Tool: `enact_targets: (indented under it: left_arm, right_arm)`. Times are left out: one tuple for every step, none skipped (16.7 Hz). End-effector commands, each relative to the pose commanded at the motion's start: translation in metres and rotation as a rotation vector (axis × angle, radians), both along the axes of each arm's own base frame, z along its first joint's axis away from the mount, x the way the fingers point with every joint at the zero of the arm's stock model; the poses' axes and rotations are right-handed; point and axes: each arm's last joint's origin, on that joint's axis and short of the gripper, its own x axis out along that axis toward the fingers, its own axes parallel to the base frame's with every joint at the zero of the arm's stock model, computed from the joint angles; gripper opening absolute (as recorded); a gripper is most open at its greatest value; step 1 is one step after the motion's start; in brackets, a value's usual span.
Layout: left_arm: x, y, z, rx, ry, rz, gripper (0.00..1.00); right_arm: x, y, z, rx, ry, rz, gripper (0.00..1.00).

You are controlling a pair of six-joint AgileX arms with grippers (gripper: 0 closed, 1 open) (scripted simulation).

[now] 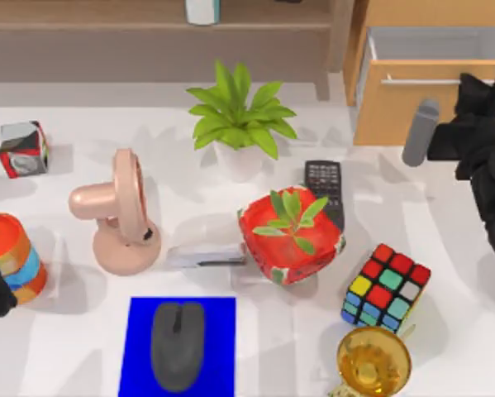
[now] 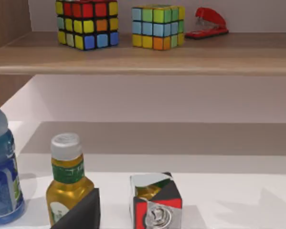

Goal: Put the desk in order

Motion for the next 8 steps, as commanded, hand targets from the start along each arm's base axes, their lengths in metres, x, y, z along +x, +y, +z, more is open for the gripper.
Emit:
enact_targets:
  left_arm:
    - [0.0,0.0,0.0,0.0,0.0,0.0,1.0]
    - [0.0,0.0,0.0,0.0,0.0,0.0,1.0]
    - [0.0,0.0,0.0,0.0,0.0,0.0,1.0]
    - [0.0,0.0,0.0,0.0,0.0,0.0,1.0]
    - [0.0,0.0,0.0,0.0,0.0,0.0,1.0]
    - [0.0,0.0,0.0,0.0,0.0,0.0,1.0]
    - [0.0,0.0,0.0,0.0,0.0,0.0,1.0]
    - [0.0,0.0,0.0,0.0,0.0,0.0,1.0]
  right_arm:
    - [0.0056,-0.0004,0.0009,0.0,-0.004,-0.001,0.0]
    - [0.0103,-0.0006,0.0013,0.0,-0.005,0.0,0.0]
    - [0.0134,-0.0007,0.0014,0.0,-0.004,0.001,0.0]
    - [0.0145,-0.0007,0.0015,0.0,-0.004,0.002,0.0]
    - [0.0145,-0.0007,0.0015,0.0,-0.004,0.002,0.0]
    - [0.0145,-0.0007,0.0015,0.0,-0.004,0.002,0.0]
    - [0.0132,0.0003,0.0017,0.002,-0.002,0.003,0.0]
    - [0.0139,0.0,0.0011,0.002,0.0,0.002,0.0]
